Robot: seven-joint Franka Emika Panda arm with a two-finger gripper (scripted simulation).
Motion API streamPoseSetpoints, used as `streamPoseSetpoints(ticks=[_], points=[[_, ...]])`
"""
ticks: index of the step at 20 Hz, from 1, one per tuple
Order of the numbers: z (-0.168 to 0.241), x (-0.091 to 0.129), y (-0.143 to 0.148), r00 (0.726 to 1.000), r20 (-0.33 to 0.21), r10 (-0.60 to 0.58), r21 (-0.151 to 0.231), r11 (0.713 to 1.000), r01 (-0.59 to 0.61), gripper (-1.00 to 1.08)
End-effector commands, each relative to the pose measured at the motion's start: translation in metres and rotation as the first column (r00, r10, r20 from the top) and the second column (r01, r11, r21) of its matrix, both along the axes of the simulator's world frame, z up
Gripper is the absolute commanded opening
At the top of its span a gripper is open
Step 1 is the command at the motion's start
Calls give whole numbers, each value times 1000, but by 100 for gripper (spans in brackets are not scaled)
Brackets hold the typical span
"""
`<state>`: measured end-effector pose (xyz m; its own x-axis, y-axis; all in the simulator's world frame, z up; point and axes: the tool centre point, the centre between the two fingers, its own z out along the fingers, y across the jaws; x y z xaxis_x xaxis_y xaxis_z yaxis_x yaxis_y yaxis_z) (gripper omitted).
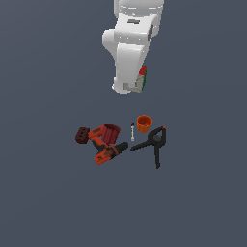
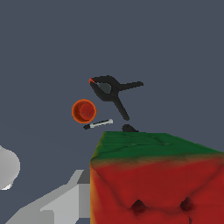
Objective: Pick up a designated object from a clutter of objects.
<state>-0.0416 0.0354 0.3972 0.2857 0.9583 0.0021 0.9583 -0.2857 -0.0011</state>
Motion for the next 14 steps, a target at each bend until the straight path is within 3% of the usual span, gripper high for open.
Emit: streamPoseSetpoints(ticks=[1,14], points=[[14,-4,-7,1000,1,0,0,1000,0,-100],[28,-7,-16,1000,0,-1,-2,1000,1,-100]])
